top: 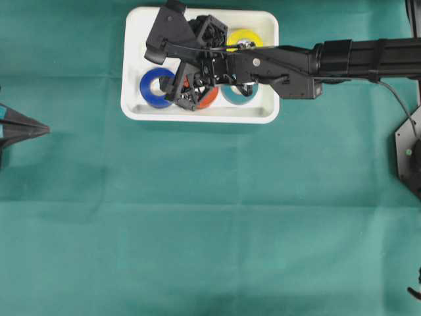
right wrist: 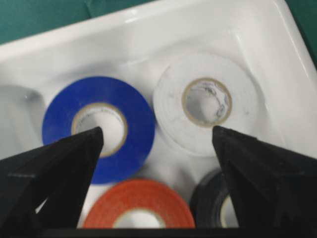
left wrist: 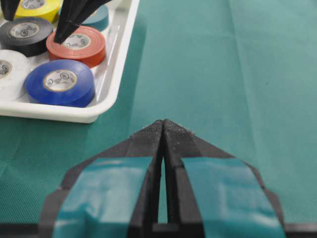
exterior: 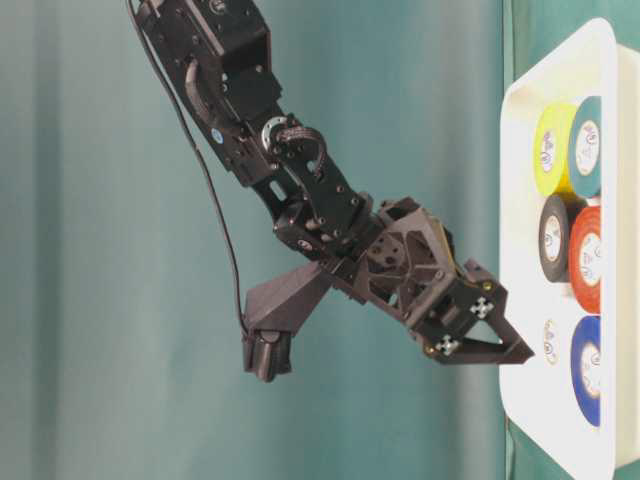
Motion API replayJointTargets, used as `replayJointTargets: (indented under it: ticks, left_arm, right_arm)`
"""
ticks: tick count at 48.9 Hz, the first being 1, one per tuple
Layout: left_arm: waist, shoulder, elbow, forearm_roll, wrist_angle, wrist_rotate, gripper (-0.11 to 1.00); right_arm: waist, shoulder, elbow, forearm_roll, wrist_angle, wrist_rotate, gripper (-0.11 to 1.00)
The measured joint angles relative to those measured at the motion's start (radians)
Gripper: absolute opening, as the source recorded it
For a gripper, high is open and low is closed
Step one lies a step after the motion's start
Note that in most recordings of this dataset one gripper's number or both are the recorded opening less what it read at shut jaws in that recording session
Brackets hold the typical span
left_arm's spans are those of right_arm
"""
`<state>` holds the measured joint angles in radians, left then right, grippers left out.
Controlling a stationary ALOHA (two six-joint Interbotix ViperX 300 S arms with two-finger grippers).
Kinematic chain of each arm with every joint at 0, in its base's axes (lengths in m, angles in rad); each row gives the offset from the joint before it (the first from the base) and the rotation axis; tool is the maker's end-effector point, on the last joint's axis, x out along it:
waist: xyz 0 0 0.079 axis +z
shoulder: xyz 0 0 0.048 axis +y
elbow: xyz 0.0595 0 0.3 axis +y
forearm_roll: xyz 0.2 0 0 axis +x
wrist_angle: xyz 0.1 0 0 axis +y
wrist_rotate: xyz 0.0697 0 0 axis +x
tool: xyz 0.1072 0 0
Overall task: Put the tape into the white case with the right arm.
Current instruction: 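Carry the blue roll into the tray's left side and release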
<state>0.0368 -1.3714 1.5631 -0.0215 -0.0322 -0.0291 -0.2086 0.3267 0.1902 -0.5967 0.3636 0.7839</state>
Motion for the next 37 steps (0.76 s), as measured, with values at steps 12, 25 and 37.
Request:
replayJointTargets:
  ticks: [12, 25, 37]
  left_arm:
    - [0.000, 0.000, 0.002, -0.002, 0.000, -0.002, 0.00]
    - [-0.002, 0.000, 0.003, 0.000, 0.000, -0.002, 0.00]
    - [-0.002, 0.000, 0.003, -0.002, 0.000, 0.000, 0.00]
  right_arm:
    - [-0.002, -0.127, 0.132, -0.002, 0.008, 0.000, 0.81]
    - [0.000, -0.313, 0.367, -0.011, -0.048, -0.002, 0.80]
    - [-0.002, -0.454, 0.532, -0.074, -0.126, -0.002, 0.80]
